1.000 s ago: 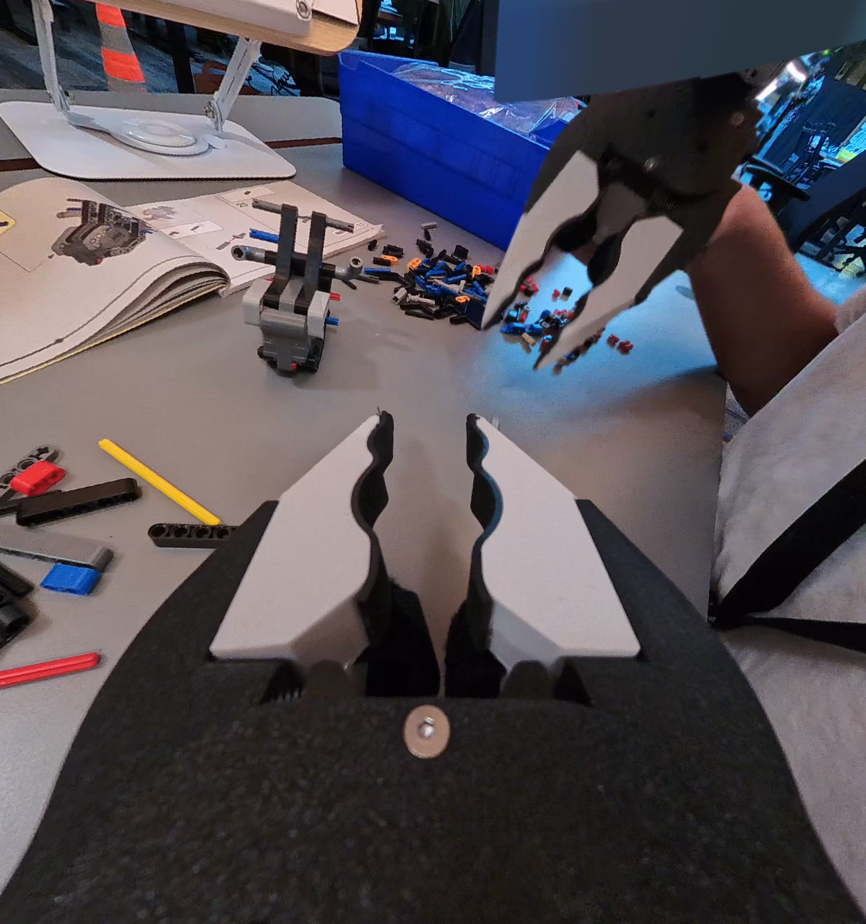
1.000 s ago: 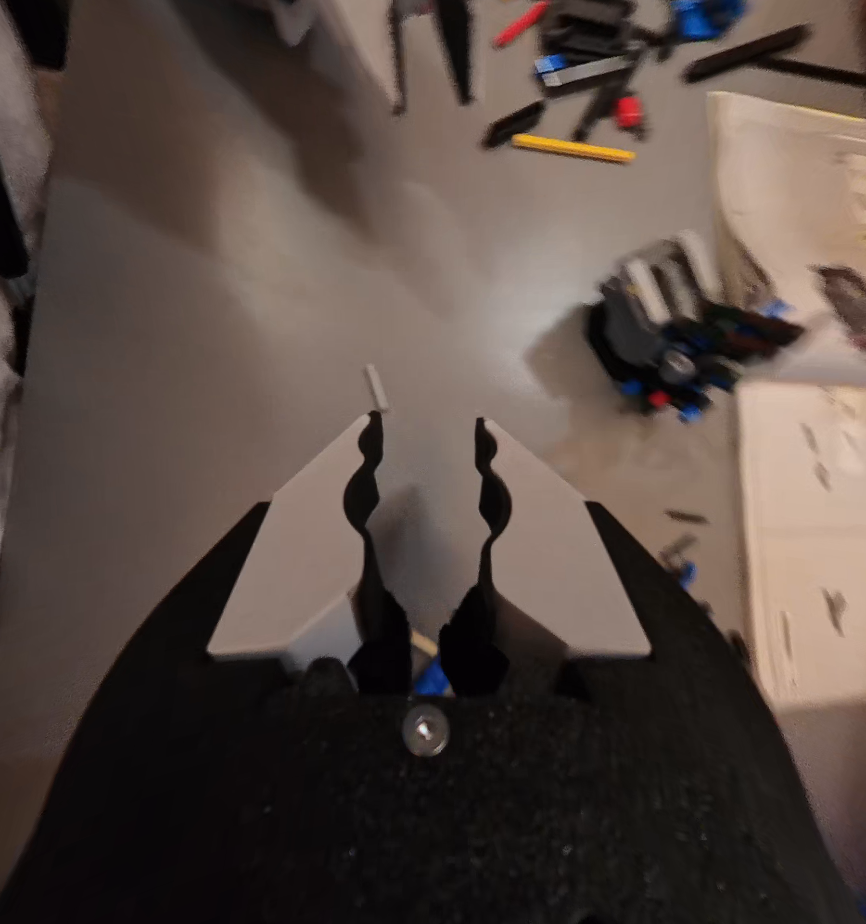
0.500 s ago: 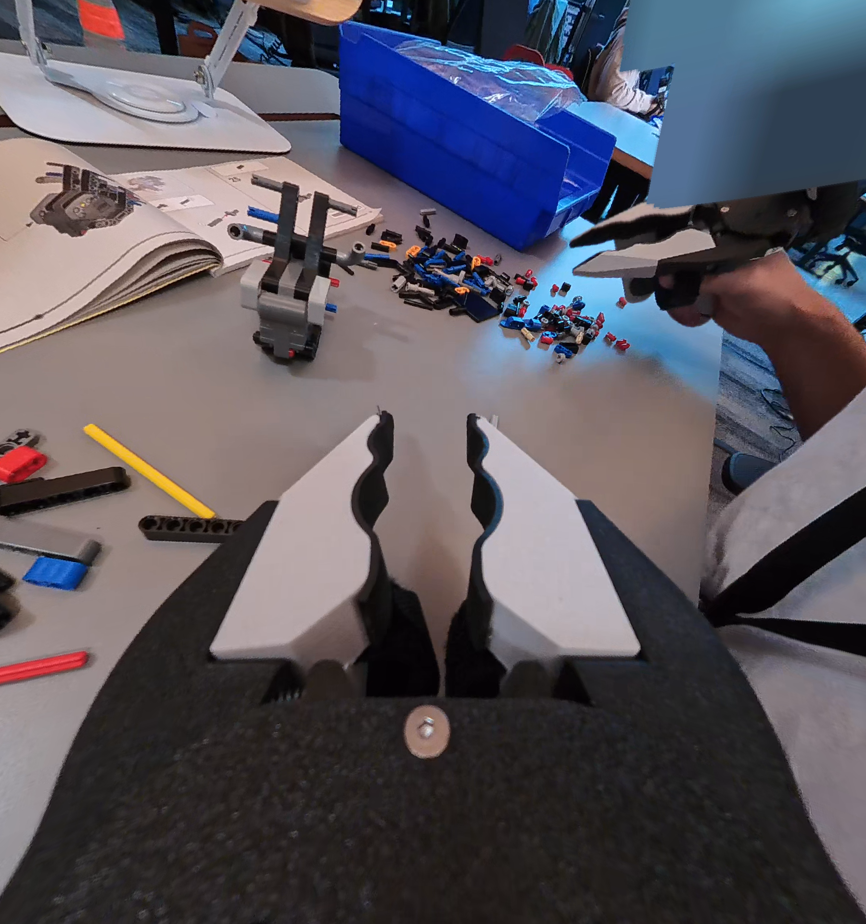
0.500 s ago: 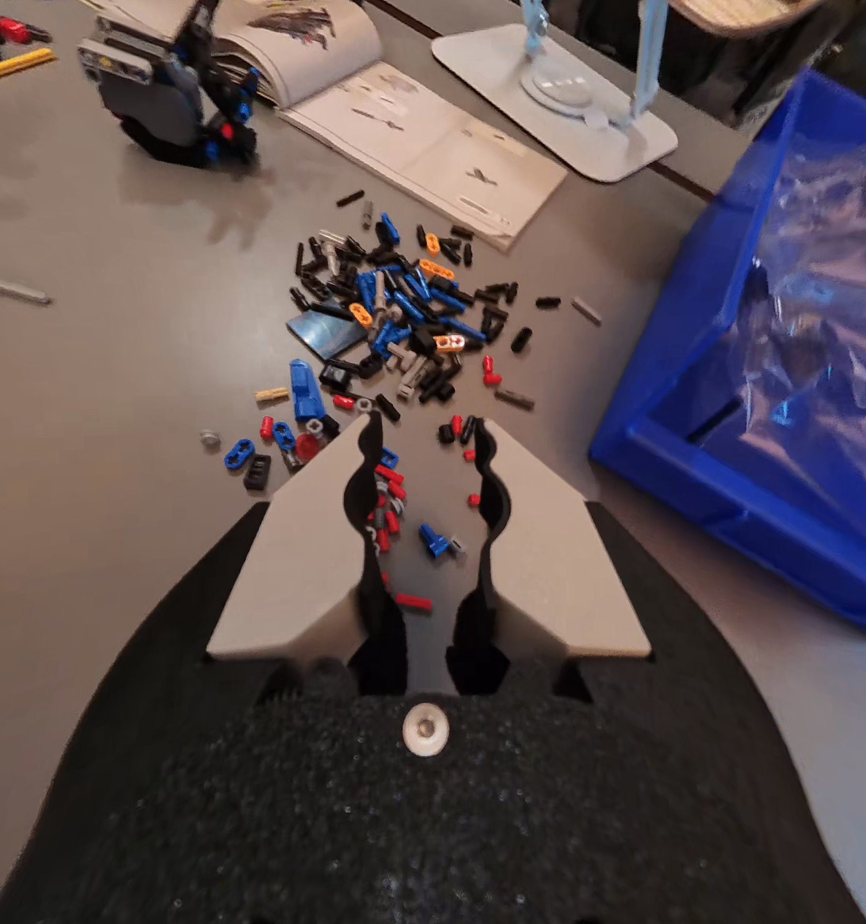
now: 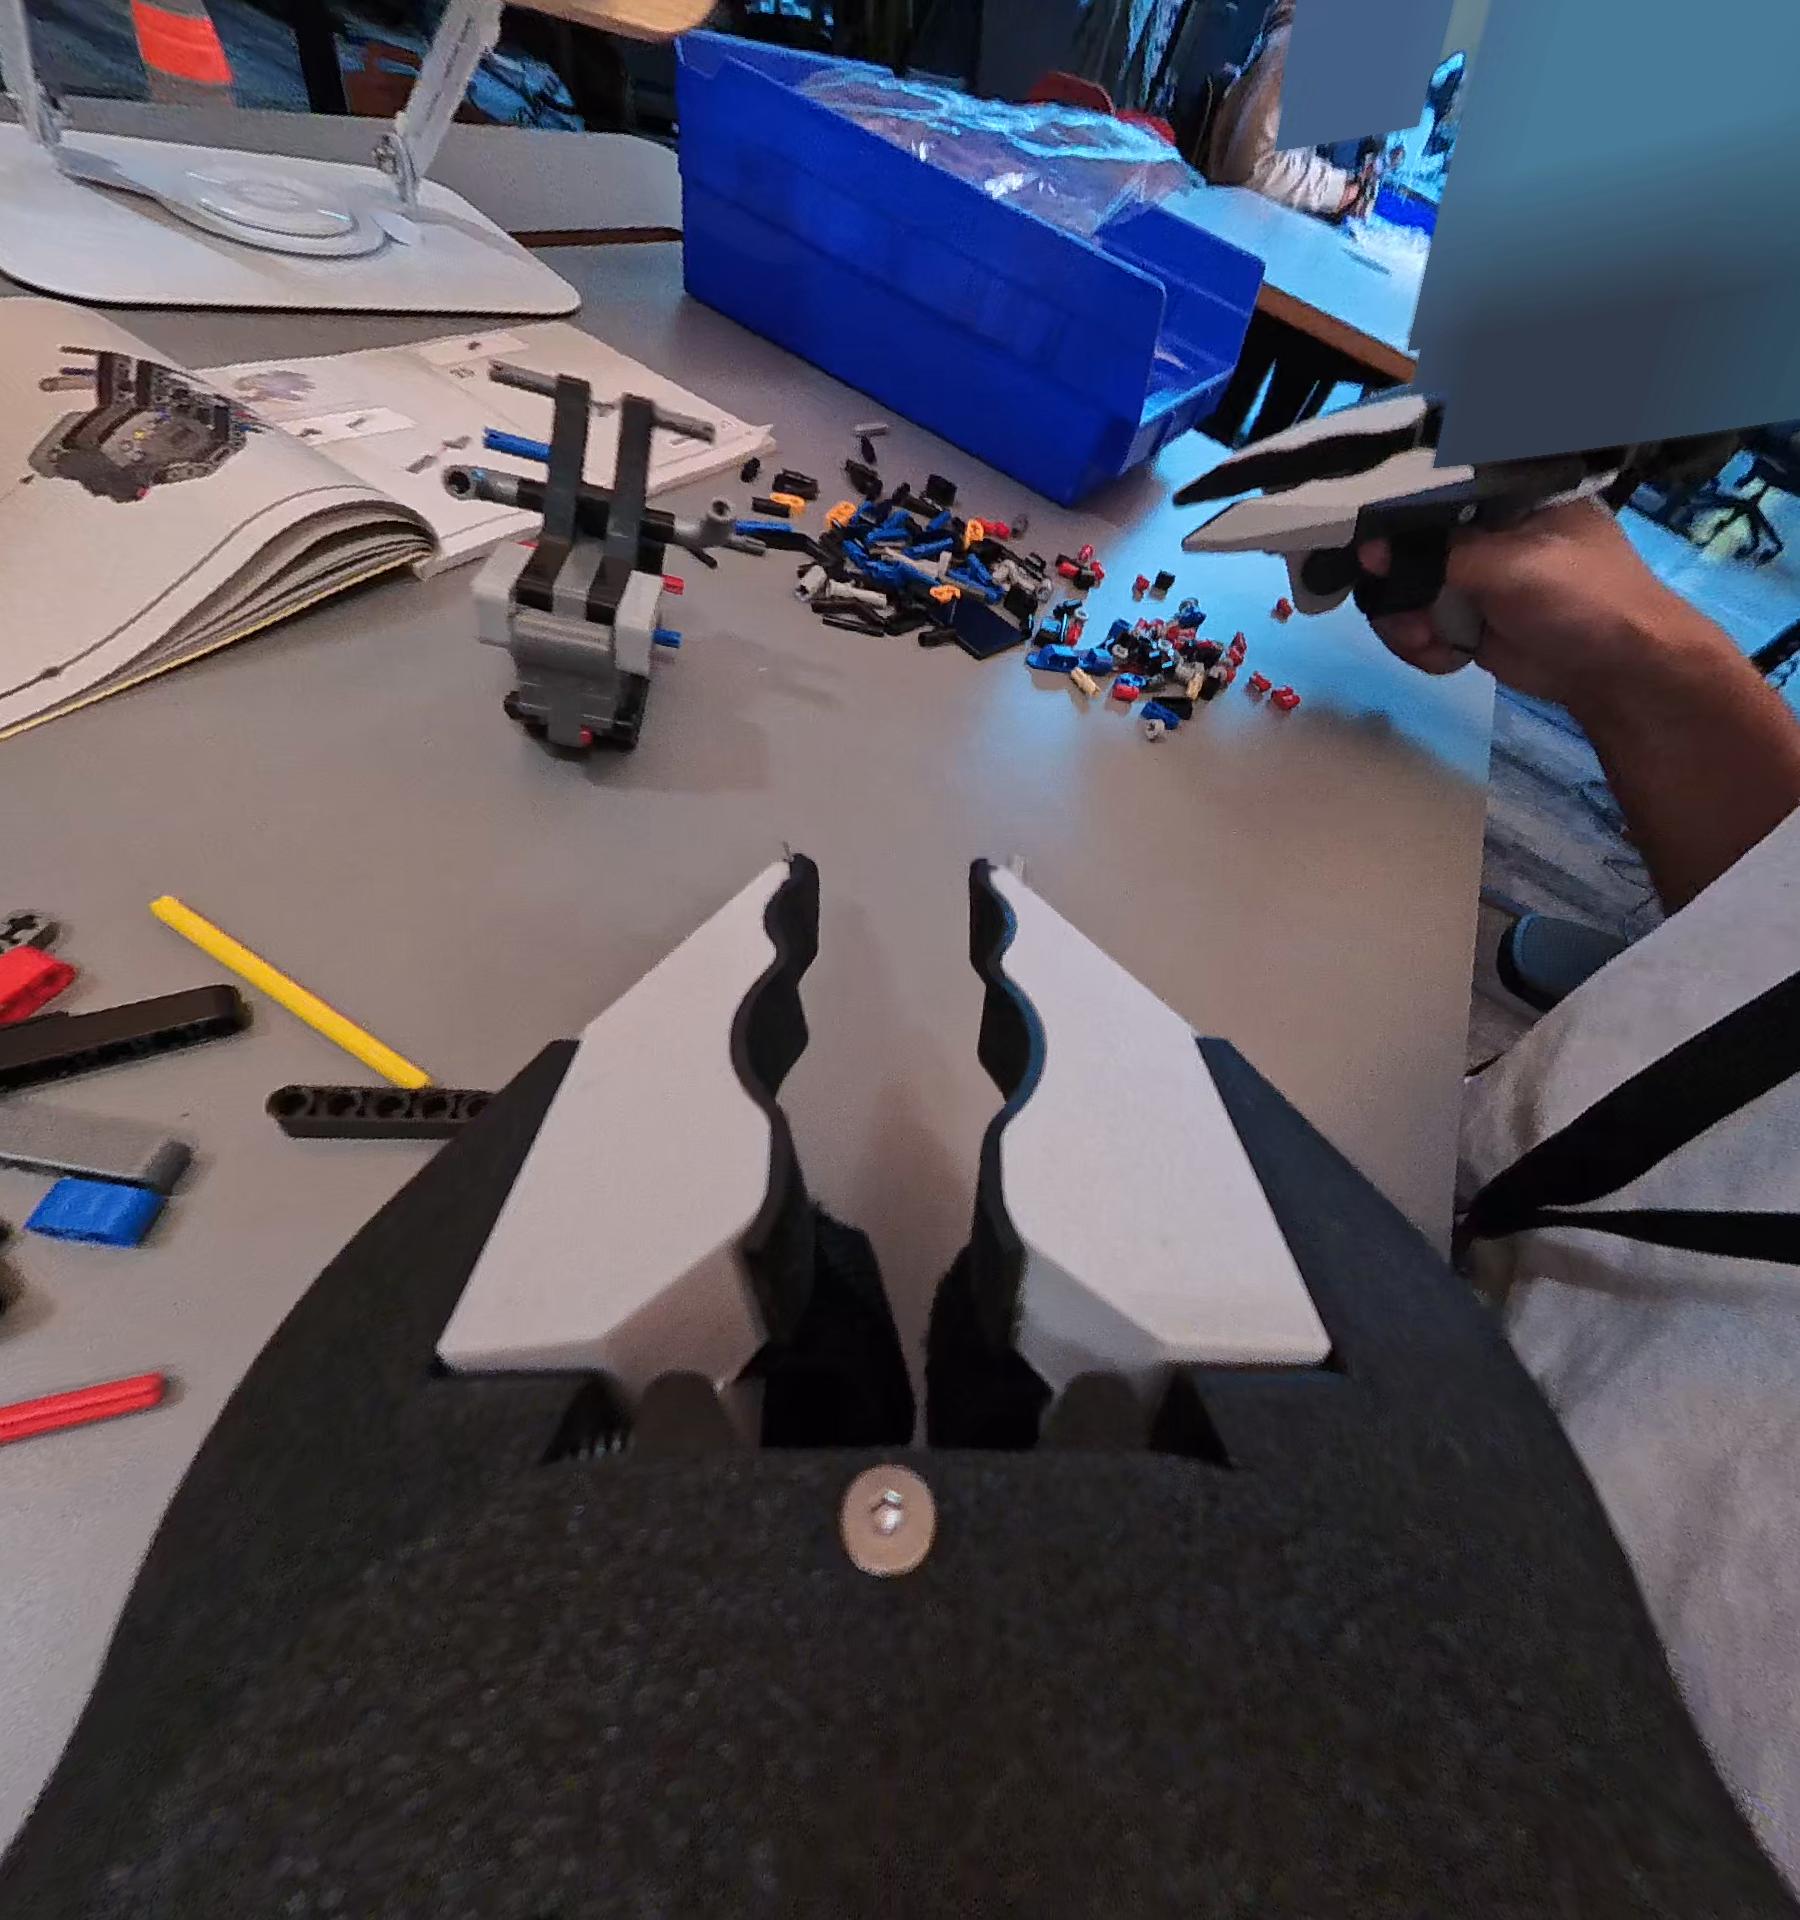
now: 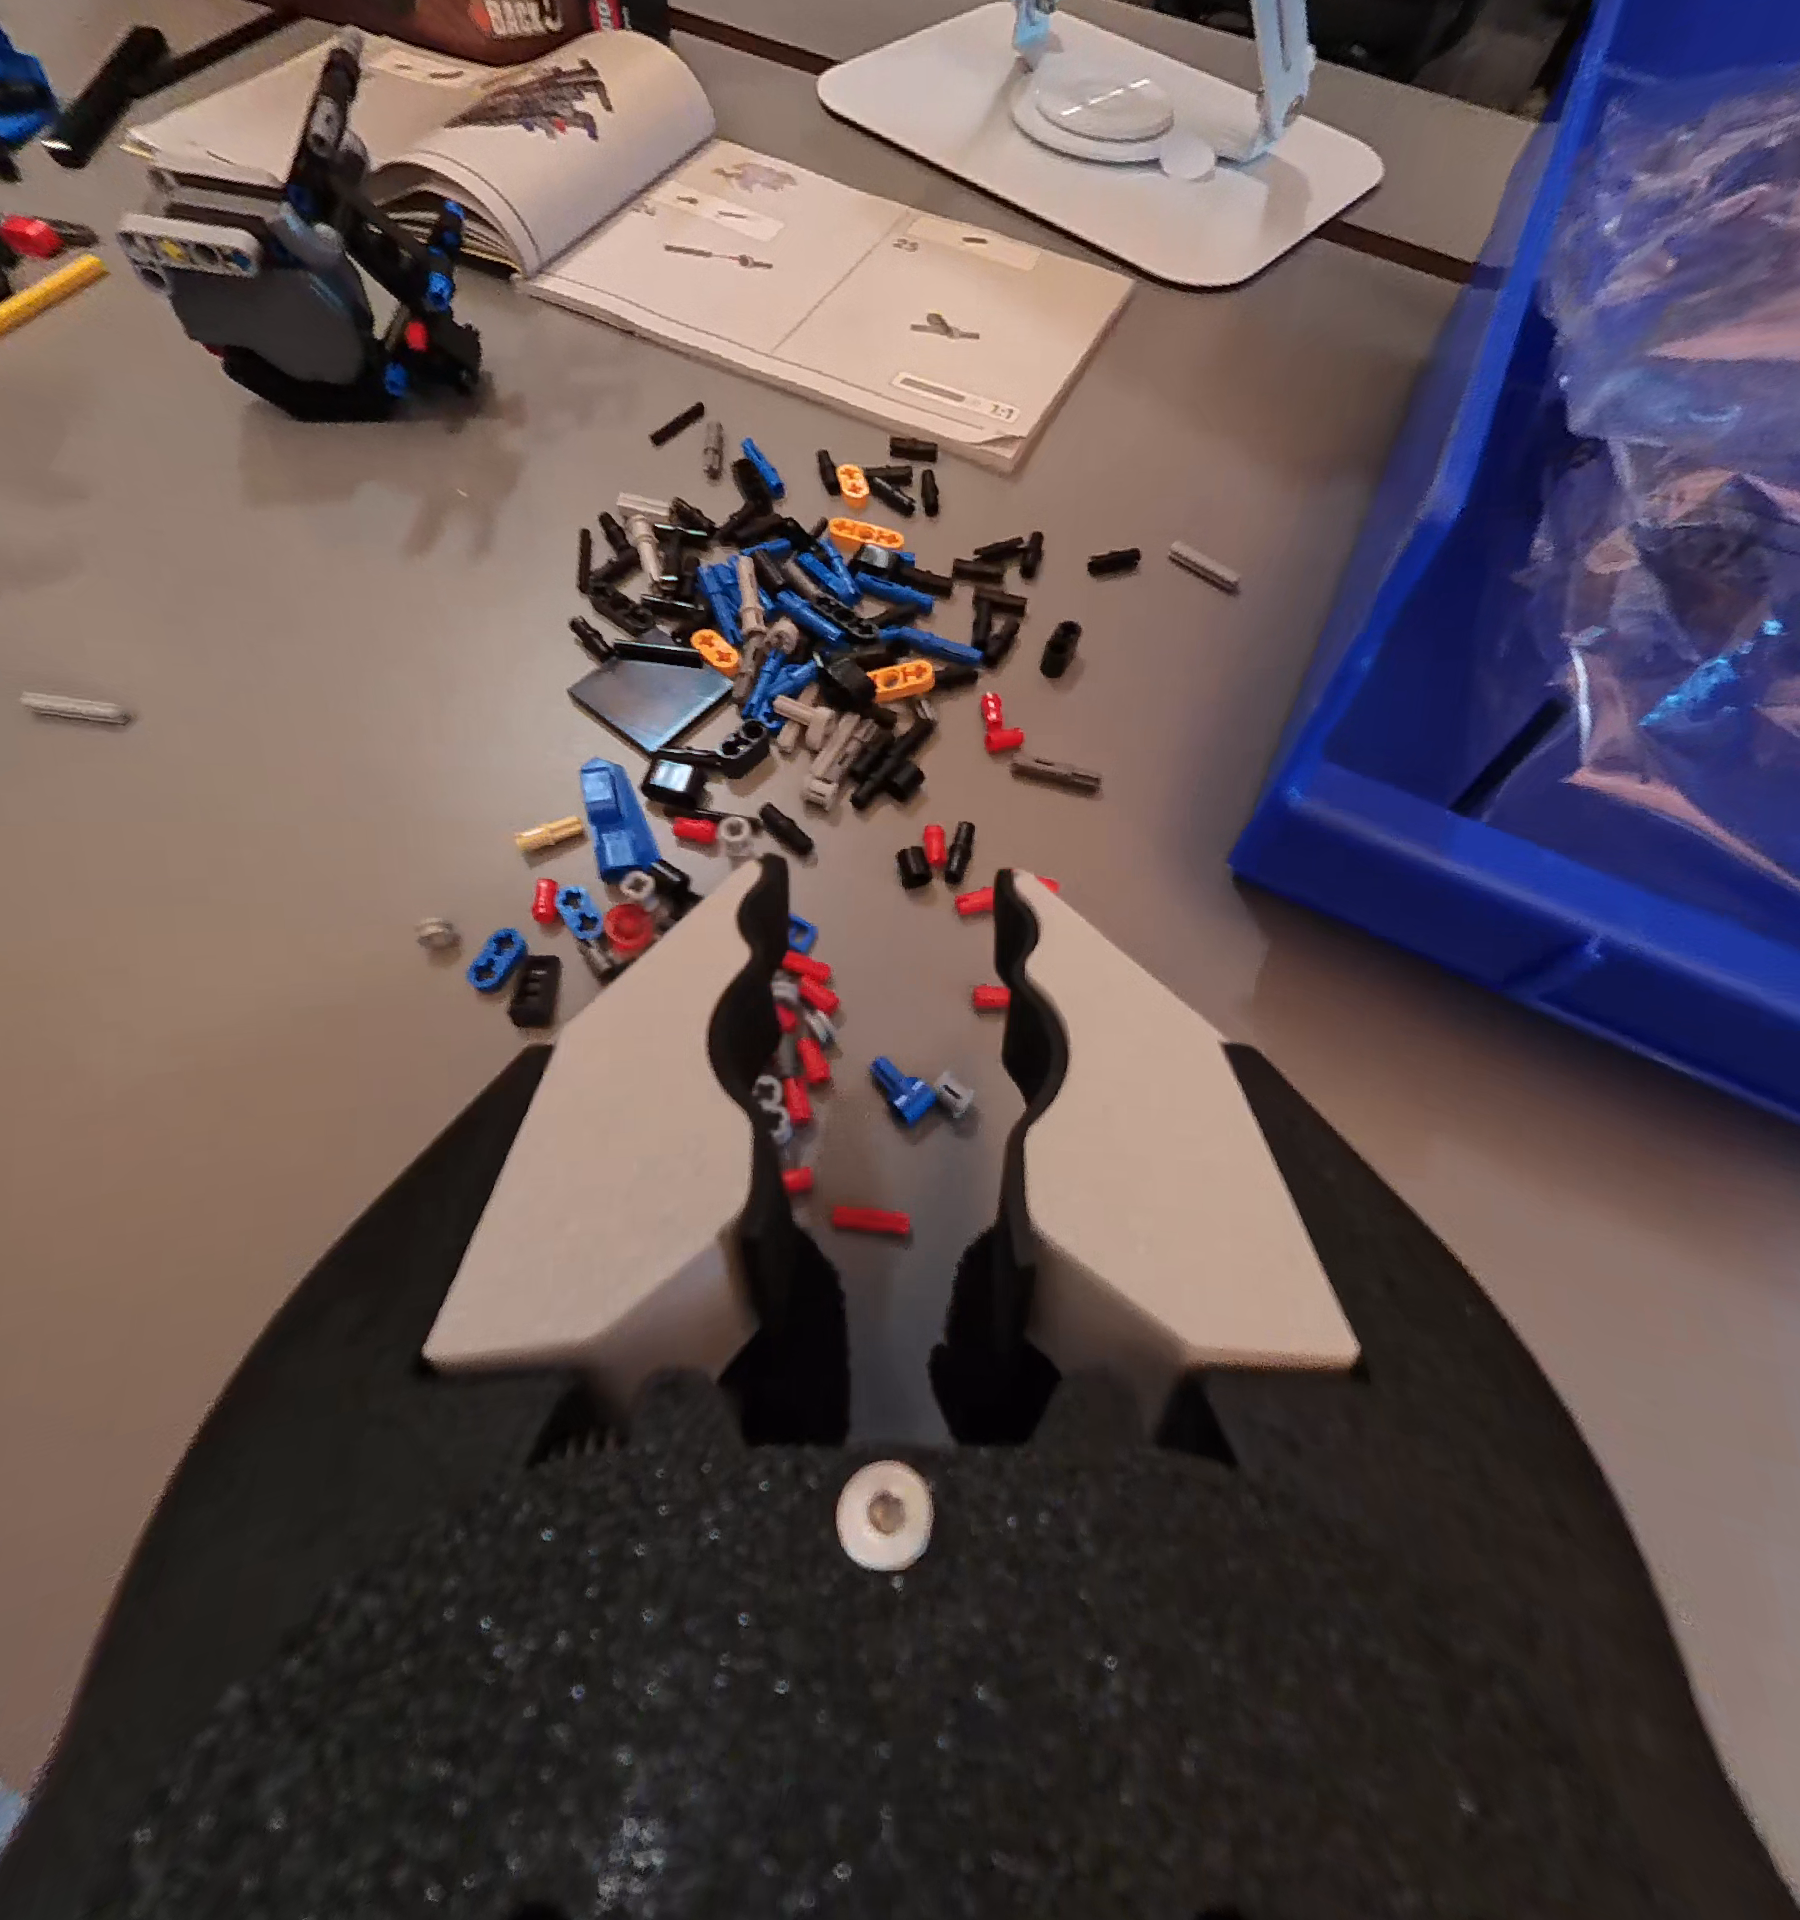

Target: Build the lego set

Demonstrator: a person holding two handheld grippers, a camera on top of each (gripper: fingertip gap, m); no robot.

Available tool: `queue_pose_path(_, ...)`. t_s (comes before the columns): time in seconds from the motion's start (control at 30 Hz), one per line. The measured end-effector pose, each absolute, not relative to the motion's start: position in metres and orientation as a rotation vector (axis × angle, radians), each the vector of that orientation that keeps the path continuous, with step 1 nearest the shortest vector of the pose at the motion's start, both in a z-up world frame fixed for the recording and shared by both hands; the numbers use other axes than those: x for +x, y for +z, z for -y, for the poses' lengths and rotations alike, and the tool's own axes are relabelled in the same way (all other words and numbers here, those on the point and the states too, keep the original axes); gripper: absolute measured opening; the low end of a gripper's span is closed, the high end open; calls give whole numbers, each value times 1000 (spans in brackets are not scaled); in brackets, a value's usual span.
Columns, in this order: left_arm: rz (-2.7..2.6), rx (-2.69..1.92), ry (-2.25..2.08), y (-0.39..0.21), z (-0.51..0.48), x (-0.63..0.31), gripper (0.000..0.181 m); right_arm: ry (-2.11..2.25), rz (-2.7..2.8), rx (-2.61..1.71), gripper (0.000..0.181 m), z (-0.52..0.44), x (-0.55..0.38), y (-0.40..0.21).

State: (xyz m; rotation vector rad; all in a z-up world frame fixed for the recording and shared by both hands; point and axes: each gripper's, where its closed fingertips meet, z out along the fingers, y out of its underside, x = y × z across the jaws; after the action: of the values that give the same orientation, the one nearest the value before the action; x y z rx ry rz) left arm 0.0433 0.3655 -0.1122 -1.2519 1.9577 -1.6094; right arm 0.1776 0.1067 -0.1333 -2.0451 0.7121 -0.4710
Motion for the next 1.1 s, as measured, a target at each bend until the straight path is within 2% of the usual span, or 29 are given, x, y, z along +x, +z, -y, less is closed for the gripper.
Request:
queue_pose_path(0.03,-1979,-1244,-1583,-115,-363,43,27,-455,-706,-2046,39,-110,176,-133)
queue_pose_path(0.4,-1978,-1252,-1573,-116,-364,44,27,-465,-578,-2145,38,-141,160,-142)
queue_pose_path(0.7,-1936,-1261,-1562,-113,-368,46,27,-301,-499,-2063,37,-182,134,-138)
queue_pose_path(1.1,-1872,-1250,-1506,-110,-374,48,27,-248,-486,-2045,33,-186,132,-141)
